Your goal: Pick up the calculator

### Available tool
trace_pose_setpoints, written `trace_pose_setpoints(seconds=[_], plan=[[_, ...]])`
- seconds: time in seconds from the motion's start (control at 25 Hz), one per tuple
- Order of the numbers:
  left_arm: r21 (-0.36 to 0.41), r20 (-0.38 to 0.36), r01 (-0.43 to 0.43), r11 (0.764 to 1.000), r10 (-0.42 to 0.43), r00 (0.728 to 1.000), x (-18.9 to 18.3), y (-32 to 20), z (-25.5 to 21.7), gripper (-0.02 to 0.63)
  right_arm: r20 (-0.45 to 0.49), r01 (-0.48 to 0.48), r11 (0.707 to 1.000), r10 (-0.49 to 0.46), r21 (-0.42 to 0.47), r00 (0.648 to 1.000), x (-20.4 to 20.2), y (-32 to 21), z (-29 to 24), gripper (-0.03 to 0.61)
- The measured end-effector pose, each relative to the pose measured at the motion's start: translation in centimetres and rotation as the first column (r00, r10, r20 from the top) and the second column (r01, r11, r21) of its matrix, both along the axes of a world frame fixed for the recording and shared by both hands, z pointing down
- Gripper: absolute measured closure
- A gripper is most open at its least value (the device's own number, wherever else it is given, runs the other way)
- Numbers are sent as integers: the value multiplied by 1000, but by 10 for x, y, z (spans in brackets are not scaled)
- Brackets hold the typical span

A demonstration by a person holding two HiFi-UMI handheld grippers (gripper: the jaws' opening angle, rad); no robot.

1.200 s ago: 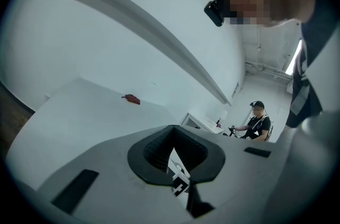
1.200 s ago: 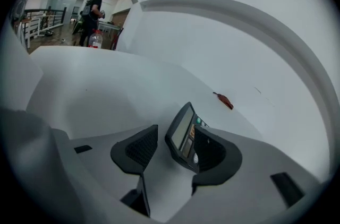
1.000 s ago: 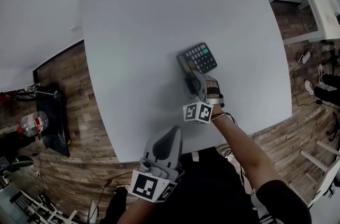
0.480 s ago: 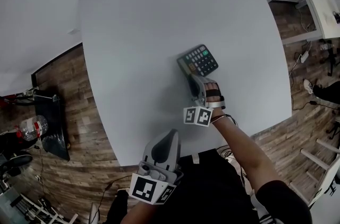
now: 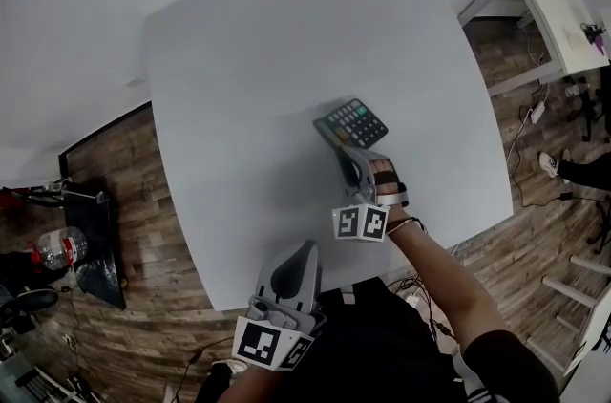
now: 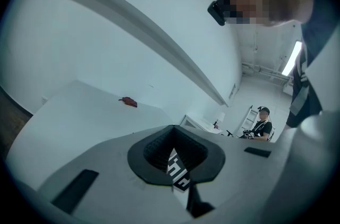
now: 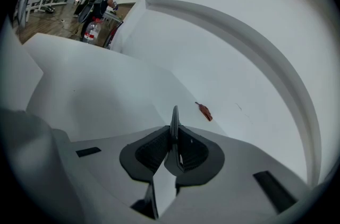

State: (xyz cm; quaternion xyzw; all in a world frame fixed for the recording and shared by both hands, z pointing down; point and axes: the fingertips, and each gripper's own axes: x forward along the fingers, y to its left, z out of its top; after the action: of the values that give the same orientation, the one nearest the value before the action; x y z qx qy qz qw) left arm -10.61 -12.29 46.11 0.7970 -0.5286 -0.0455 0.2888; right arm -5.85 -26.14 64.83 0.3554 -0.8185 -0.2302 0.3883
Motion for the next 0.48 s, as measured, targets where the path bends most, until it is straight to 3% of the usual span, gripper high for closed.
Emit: trace_pose_setpoints(seconds=[0.48], plan=[[100,61,-41,994,35,998,26,2,-39,607,257,-11,999,21,-41,966,24,21,-142,523]])
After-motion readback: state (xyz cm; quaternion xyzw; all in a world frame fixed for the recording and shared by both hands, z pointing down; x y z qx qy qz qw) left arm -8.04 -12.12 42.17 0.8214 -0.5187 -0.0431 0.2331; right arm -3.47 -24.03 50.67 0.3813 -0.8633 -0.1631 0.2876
